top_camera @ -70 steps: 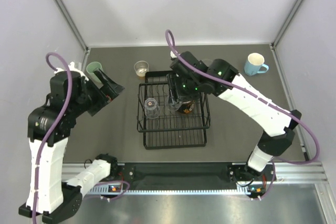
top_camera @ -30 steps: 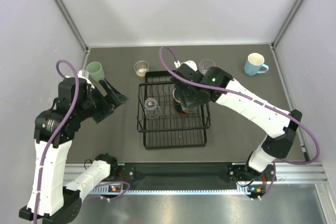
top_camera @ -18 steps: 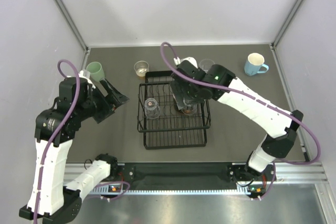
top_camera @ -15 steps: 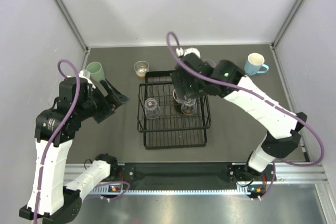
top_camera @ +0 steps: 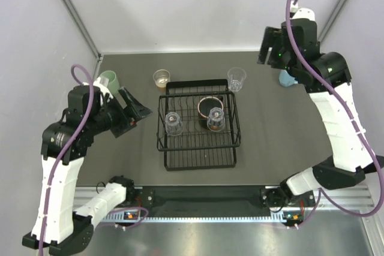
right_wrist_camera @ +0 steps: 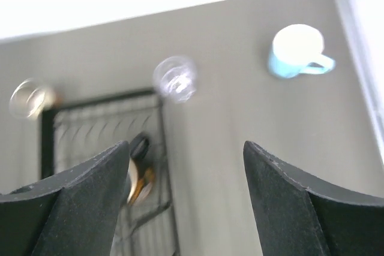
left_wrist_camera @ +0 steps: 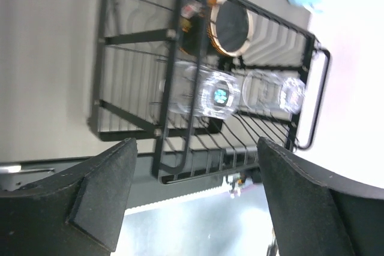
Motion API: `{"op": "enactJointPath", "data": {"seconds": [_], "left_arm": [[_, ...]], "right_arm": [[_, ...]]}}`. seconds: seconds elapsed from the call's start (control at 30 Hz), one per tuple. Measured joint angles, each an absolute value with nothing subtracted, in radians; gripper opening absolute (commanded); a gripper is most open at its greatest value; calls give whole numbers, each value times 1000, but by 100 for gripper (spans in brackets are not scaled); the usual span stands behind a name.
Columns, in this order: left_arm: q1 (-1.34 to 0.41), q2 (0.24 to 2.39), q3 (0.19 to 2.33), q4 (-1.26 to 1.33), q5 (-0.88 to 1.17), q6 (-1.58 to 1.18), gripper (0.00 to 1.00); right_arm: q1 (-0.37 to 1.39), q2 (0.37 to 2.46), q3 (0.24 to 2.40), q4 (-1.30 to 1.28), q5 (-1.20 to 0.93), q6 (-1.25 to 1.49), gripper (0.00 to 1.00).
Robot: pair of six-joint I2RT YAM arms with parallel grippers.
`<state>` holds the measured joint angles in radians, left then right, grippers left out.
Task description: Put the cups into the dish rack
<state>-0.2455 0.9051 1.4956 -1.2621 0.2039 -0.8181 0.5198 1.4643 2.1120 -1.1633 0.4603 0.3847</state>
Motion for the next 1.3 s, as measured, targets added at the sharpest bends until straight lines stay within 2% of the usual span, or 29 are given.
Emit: {"op": "enactJointPath", "data": {"seconds": [0.13, 0.23, 0.5, 0.73, 1.13, 1.3], "left_arm": [[-245, 957, 1508, -1244, 298, -756, 83], [-245, 1002, 1542, -1249, 328, -700, 83], [-245, 971, 1577, -1251, 373, -588, 83], [-246, 926, 1587, -1316, 341, -531, 84], [-250, 919, 1642, -1349, 259, -506, 84], [-250, 919, 1647, -1356, 241, -526, 84]], "right_arm": [[371, 1426, 1959, -1010, 471, 377, 75], [262, 1470, 1930, -925, 467, 379, 76], [41, 1797, 1967, -824, 442, 416, 75], [9, 2046, 2032, -821, 412, 382, 68], [9, 2164, 2110, -747, 398, 313, 62], [9, 2215, 2110, -746, 398, 307, 56]]}}
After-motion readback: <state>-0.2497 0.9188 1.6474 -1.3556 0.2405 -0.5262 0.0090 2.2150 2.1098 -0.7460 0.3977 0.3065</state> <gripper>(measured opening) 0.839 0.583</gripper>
